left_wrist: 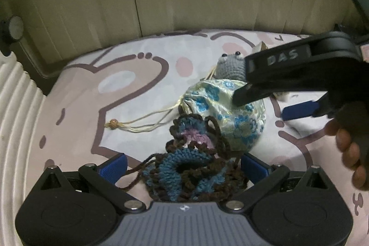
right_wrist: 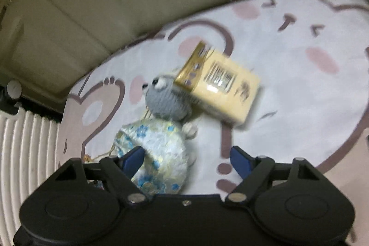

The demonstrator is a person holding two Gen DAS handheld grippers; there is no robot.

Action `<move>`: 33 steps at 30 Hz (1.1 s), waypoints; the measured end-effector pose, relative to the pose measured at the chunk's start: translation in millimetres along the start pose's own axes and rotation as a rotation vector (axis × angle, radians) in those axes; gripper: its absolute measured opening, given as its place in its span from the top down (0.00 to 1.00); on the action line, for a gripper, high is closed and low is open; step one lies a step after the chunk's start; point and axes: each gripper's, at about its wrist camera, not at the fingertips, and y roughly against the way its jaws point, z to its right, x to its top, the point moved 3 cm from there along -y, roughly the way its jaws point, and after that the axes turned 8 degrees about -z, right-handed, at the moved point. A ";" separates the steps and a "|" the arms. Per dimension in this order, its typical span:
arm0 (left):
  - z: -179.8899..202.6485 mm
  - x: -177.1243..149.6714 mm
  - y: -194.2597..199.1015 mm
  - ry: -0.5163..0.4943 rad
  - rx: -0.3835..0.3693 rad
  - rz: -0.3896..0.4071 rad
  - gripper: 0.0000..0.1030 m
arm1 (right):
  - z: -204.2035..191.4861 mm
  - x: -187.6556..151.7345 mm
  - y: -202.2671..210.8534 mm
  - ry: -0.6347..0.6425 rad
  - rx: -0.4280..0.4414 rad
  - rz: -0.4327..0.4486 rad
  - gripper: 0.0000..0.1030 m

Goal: Organize objects
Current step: 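Close the right gripper on the blue-floral pouch while the left gripper grasps the brown-blue crochet bag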

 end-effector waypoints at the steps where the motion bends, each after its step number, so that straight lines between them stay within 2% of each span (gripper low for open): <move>1: -0.2 0.0 -2.2 -0.001 -0.002 -0.006 0.00 | -2.6 -1.7 -2.8 0.023 -0.007 0.002 0.25; 2: -0.4 0.0 -3.4 0.000 -0.004 -0.011 0.00 | -5.5 -2.6 -3.2 0.053 -0.019 0.011 0.37; 3: -0.8 0.0 -4.7 0.004 -0.007 -0.017 0.00 | -7.8 -3.4 -3.5 0.083 -0.020 0.010 0.55; 4: -1.3 0.1 -5.8 0.009 -0.010 -0.024 0.00 | -8.8 -3.7 -3.3 0.101 0.003 -0.003 0.64; 6: -1.9 0.5 -7.2 0.017 -0.013 -0.034 0.00 | -5.5 -2.6 0.6 0.093 0.012 -0.019 0.78; 9: -1.8 0.3 -7.8 0.026 -0.015 -0.049 0.00 | -0.5 -3.8 10.7 0.131 -0.002 -0.051 0.89; 16: -3.3 -0.7 -12.6 0.078 -0.017 -0.099 0.00 | 35.3 -9.8 46.2 0.166 -0.106 -0.078 0.91; 21: -1.5 -3.5 -21.2 0.082 -0.015 -0.154 0.00 | 59.3 -11.8 58.8 0.193 -0.231 -0.093 0.90; 22: -0.5 -3.8 -22.2 0.081 -0.015 -0.152 0.00 | 63.4 -12.2 61.7 0.199 -0.227 -0.081 0.89; 23: 0.2 -3.4 -22.5 0.083 -0.017 -0.149 0.00 | 67.0 -12.0 64.0 0.195 -0.209 -0.065 0.79; 24: 1.2 -2.8 -23.0 0.087 -0.022 -0.147 0.00 | 69.6 -11.6 64.8 0.183 -0.208 -0.056 0.63; 25: 2.7 -2.5 -24.4 0.090 -0.032 -0.150 0.00 | 71.5 -10.8 65.3 0.174 -0.211 -0.043 0.55; 27: 6.8 -4.1 -27.1 0.082 -0.039 -0.155 0.00 | 72.4 -10.0 64.9 0.183 -0.199 -0.018 0.29; 30: 12.0 -5.0 -28.2 0.040 -0.025 -0.143 0.00 | 63.1 -10.9 58.8 0.229 -0.182 0.000 0.15; 33: 9.9 -4.2 -29.4 0.049 -0.037 -0.143 0.00 | 52.2 -14.0 47.1 0.305 -0.192 0.006 0.10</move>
